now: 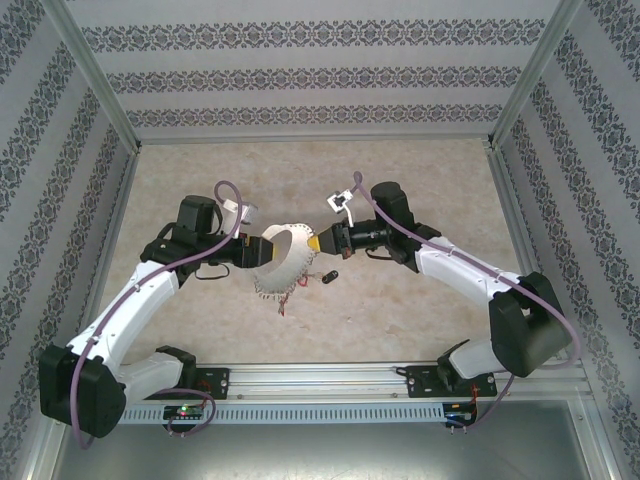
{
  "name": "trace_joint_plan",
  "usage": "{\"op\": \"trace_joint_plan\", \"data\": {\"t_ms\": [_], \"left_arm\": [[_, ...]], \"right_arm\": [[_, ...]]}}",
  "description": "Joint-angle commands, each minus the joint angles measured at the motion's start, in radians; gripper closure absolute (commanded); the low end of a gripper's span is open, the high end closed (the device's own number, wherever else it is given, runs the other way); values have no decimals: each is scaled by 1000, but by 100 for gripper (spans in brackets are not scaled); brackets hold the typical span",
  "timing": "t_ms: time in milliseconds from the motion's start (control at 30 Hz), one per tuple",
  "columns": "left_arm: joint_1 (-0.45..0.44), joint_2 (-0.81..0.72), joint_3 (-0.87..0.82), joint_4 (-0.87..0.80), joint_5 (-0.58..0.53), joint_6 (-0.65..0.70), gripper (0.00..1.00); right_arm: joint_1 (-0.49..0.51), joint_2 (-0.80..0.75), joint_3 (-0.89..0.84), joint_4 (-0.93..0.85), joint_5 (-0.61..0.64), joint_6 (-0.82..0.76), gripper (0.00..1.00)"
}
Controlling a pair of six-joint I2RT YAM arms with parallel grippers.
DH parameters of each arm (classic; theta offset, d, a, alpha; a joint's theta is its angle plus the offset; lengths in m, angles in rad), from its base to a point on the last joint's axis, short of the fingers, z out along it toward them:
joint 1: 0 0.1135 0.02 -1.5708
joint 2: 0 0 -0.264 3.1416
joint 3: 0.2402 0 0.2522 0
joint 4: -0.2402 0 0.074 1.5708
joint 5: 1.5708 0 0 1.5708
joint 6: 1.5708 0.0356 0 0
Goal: Put the keys on the keyring
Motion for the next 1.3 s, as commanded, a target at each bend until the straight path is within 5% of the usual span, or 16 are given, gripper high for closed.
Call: {"op": "trace_joint_plan", "data": {"t_ms": [0, 433, 567, 667, 767, 900, 1133, 1267], "left_arm": [[14, -19, 32, 5, 77, 1, 59], [18, -18, 62, 32, 183, -26, 80], [18, -17, 68, 57, 226, -35, 99], [18, -21, 78, 100, 251, -58, 100], [18, -43, 96, 143, 265, -63, 100], [18, -93, 119, 206, 259, -22, 100], [18, -191, 136, 286, 178, 92, 100], [18, -199, 163, 275, 176, 159, 100]], "right_arm": [[-16, -15, 46, -27, -66, -82, 100], [-31, 29, 135, -231, -78, -255, 100], [-37, 45, 169, -271, -54, -281, 100], [-42, 43, 191, -265, -34, -263, 100], [-55, 21, 210, -254, 21, -230, 78], [-86, -52, 211, -230, 181, -182, 61], [-148, -257, 130, -171, 474, -115, 45], [-151, -362, 49, -116, 465, -218, 48]]}}
